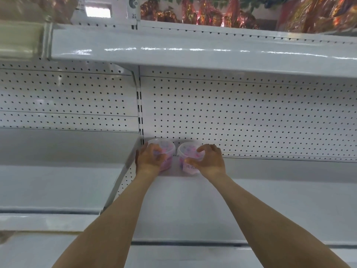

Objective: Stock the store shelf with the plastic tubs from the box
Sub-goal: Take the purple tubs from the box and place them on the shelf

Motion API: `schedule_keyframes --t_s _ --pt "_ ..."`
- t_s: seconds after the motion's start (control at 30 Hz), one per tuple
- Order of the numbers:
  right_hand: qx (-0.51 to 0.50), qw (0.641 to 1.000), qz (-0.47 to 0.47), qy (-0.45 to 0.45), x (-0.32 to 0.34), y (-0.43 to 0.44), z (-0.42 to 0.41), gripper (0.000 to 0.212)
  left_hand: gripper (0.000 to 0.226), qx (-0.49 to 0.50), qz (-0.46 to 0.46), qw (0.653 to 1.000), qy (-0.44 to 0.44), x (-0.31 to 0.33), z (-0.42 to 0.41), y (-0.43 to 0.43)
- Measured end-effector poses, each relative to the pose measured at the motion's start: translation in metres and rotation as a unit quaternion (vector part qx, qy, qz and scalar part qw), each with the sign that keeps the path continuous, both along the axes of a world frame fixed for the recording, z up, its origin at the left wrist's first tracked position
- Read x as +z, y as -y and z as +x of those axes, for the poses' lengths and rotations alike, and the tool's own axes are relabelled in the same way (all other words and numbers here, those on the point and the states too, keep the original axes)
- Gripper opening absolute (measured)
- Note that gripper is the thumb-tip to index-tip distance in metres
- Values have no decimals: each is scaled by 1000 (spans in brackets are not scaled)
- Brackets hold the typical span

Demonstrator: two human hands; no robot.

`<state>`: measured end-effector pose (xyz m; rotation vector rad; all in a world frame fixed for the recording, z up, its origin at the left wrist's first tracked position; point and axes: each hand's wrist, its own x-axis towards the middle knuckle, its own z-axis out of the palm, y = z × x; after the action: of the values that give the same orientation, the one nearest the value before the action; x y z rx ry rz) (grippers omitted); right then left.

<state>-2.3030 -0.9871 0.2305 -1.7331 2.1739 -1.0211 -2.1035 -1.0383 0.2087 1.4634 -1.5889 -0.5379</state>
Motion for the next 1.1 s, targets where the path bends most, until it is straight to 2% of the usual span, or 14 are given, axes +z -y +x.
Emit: schedule_keyframes --t_s 0.33,0.5,0.6,0.77,0.87,1.1 --pt "-13 1000 23 -7 1 12 8 58 15 10 -5 998 55 0 -4 5" --pt "13 998 44 -42 10 -9 0 70 38 41 44 987 146 21 -13 -20" --pt "13 998 27 -56 23 -37 -18 72 53 28 33 990 136 37 -26 -50" --pt "7 994 15 -110 56 -116 -67 75 67 -40 -30 994 97 60 -71 -115" --pt "-19 992 17 -125 75 -186 -104 72 73 -81 -38 993 73 72 -113 -174" --pt "-105 982 30 -154 92 -386 -202 66 64 -181 -56 980 59 79 -230 -337"
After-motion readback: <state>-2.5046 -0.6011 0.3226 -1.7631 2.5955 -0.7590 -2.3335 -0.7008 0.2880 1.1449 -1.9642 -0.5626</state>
